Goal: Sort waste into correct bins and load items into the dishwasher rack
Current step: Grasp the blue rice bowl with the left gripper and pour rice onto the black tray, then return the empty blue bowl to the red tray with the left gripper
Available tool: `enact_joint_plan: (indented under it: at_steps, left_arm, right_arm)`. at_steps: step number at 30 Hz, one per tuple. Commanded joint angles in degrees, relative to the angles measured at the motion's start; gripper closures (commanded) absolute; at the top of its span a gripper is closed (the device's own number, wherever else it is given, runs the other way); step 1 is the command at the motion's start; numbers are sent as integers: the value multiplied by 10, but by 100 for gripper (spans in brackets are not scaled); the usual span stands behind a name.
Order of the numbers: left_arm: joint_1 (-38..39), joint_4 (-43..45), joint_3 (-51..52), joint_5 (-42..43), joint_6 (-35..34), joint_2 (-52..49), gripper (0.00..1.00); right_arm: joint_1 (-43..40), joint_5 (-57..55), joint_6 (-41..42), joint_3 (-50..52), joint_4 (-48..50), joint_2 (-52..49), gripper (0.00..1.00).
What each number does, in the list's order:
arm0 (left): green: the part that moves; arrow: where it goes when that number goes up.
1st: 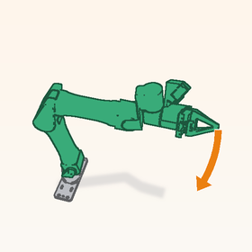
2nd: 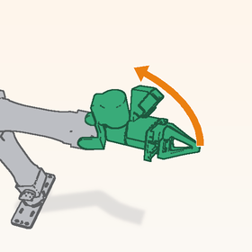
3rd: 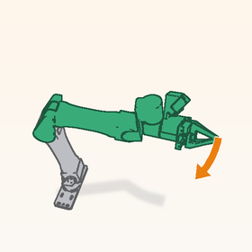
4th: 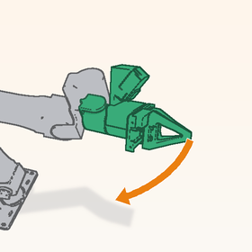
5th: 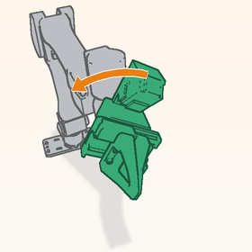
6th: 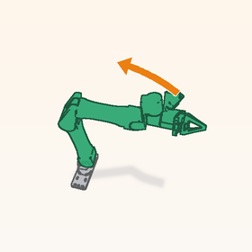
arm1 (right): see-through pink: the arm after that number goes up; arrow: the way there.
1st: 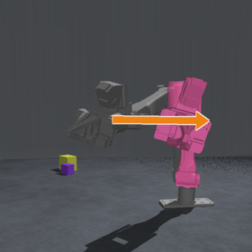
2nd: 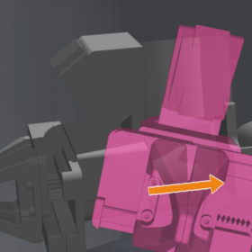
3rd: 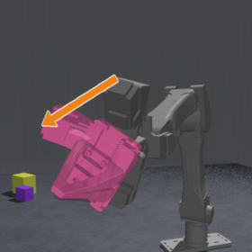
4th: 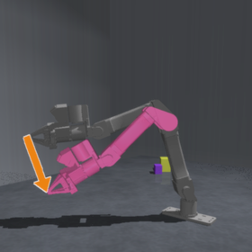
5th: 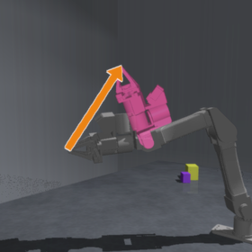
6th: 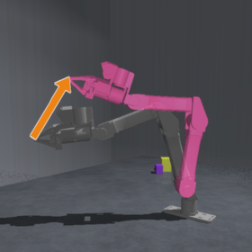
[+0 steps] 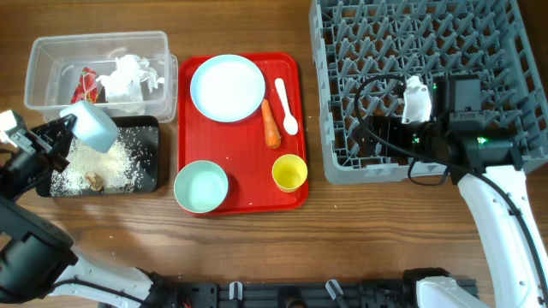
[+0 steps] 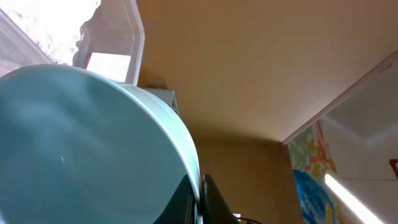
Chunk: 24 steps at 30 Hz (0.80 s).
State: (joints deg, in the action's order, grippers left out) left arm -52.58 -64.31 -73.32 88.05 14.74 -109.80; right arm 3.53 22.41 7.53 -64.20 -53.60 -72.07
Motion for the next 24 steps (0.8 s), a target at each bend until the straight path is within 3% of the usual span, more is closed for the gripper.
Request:
enact_joint_plan:
  at_steps: [1,9,12,14,18,21,24]
  left_arm:
    - [-4,-5,3,23,11,-4,96]
    - [-4,-47,3,23,16,-3,96]
    - [11,-92,3,23,80,15,96]
    - [38,-117,3,11,127,43,96]
    - [135,-80,1,-53,136,112,96]
    - [220,-37,1,-101,117,145,96]
    - [342,54,1,-259,-12,157,96]
  right_arm:
    - [-2,-6,6,2,-1,-5,0]
    - [-2,-6,6,2,-1,-5,0]
    - [-2,-6,6,2,-2,-5,1]
    - [-2,-6,6,2,-1,-5,0]
    - [-2,-6,6,2,0,-5,0]
    - [-2,-6,5,2,0,-5,0]
    - [-2,-6,6,2,0,-5,0]
